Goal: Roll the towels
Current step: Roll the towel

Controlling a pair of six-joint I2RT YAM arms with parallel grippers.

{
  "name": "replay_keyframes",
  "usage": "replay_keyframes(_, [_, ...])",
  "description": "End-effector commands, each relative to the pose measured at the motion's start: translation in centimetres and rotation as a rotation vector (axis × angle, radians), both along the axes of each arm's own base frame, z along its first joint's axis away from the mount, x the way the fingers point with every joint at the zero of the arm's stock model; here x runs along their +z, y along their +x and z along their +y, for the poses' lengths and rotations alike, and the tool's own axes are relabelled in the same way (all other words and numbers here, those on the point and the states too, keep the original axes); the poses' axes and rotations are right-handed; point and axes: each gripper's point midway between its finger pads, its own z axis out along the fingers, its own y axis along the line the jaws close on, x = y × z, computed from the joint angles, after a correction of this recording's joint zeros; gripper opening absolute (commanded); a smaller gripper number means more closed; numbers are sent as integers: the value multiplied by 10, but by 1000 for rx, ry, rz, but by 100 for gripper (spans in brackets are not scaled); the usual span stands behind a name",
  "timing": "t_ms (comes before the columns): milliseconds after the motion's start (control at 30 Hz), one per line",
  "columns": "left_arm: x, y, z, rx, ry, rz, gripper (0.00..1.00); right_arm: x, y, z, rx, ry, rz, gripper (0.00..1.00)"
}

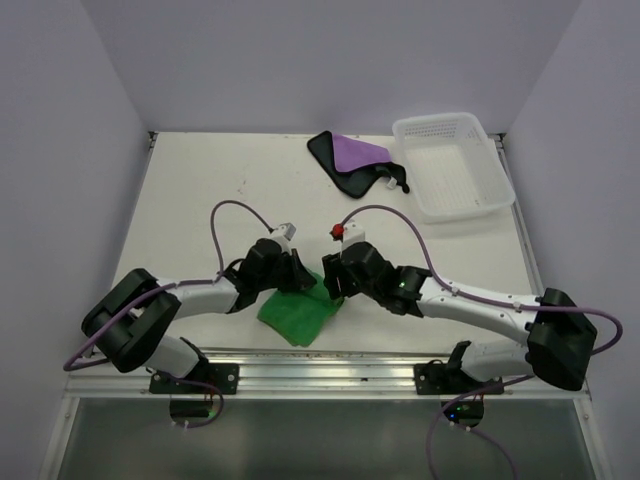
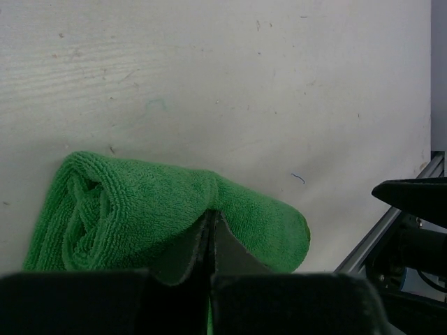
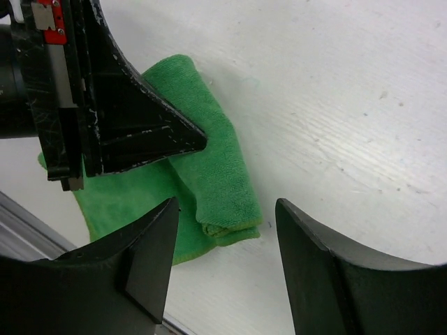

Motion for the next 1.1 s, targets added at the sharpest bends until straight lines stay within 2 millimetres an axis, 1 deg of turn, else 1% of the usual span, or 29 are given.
replay_keyframes(0, [-26,-16,20,30,73,60,0,-2,-3,21,59,124,93,61])
replay_keyframes(33, [-25,-17,21,32,71,57,0,-11,-5,26,75,136,132,62])
replay_keyframes(100, [-28,-19,26,44,78,55,0,-26,0,23,54,128,177,62])
replay_keyframes(133, [-25,-18,25,45,67,44,0,-32,-2,26,64,138,215,62])
replay_keyframes(167, [-24,-19,25,45,65,40,0,-47,-4,26,64,120,258,62])
replay_keyframes(267, [-22,-20,27,46,62,37,0,-61,0,22,41,115,273,62])
replay_keyframes(300, [-23,-21,28,46,64,39,0,-69,0,19,36,99,284,62])
replay_keyframes(367, [-21,-20,28,50,61,34,0,-77,-3,17,43,85,300,62])
replay_keyframes(433, [-19,-19,29,54,62,28,0,-80,-8,23,78,118,319,62])
replay_keyframes(500, [-18,-18,29,59,65,22,0,-85,-16,24,103,127,346,61])
replay_keyframes(600, [-18,-18,30,60,66,23,0,-92,-24,21,119,124,375,57])
replay_keyframes(633, [-18,-19,30,60,68,23,0,-93,-29,22,138,131,387,53])
replay_keyframes(700, [-18,-18,31,65,72,20,0,-98,-36,19,154,125,406,51])
replay_keyframes(733, [-18,-17,32,68,79,19,0,-97,-42,19,190,130,418,50])
replay_keyframes(767, [-15,-14,32,73,83,9,0,-99,-45,18,202,128,425,48])
replay_keyframes(800, [-17,-15,35,77,104,16,0,-101,-50,16,214,126,435,45])
replay_keyframes(833, [-13,-14,36,82,105,6,0,-101,-52,15,226,124,435,42])
replay_keyframes(867, [-10,-11,36,89,101,-4,0,-100,-55,14,234,127,439,34])
replay_keyframes(900, [-7,-10,36,92,100,-9,0,-102,-57,11,235,121,442,29])
replay_keyframes(933, [-6,-10,36,96,106,-8,0,-102,-57,10,237,121,436,25])
replay_keyframes(967, [1,-4,34,100,104,-21,0,-100,-55,9,233,121,421,21])
replay_keyframes(1000, [2,-2,35,105,121,-19,0,-100,-55,8,228,120,414,14])
replay_keyframes(1033, [5,1,35,107,126,-25,0,-98,-52,7,225,117,396,11])
replay_keyframes(1067, [15,7,31,109,117,-46,1,-97,-51,6,223,114,383,9])
